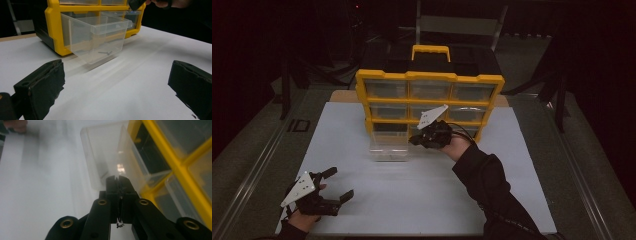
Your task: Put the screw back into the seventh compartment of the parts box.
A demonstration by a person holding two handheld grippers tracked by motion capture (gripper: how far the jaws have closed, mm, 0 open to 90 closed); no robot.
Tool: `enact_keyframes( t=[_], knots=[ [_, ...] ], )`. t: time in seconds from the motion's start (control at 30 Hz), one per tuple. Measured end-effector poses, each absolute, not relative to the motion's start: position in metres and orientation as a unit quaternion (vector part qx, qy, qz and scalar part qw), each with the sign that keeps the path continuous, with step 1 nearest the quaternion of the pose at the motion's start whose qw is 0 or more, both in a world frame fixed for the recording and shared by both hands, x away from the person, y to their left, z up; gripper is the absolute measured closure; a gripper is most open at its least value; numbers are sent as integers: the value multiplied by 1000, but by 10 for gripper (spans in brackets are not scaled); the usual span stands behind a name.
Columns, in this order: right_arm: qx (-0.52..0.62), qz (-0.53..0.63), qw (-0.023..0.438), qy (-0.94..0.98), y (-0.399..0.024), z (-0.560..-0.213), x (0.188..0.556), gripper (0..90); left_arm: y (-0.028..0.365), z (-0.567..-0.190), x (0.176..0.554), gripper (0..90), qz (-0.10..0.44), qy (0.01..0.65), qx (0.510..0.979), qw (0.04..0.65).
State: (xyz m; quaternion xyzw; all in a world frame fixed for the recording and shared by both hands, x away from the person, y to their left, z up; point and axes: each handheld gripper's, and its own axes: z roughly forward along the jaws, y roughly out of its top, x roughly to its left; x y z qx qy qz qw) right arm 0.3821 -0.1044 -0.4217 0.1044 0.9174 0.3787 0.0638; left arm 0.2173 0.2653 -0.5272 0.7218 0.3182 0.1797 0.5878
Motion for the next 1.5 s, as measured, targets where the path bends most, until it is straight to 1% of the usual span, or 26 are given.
enact_keyframes(
  t=[0.2,0.57,1.23,1.5],
  knots=[
    [99,391,64,913,-89,-414,385,879,267,-527,217,7,181,319,720,588],
    [89,411,61,905,-62,-414,388,879,268,-527,217,7,181,319,720,589],
    [118,394,51,910,-48,-440,402,879,267,-528,218,7,179,318,722,588],
    [127,379,35,916,-46,-454,406,879,267,-529,218,7,179,318,723,587]
  ],
)
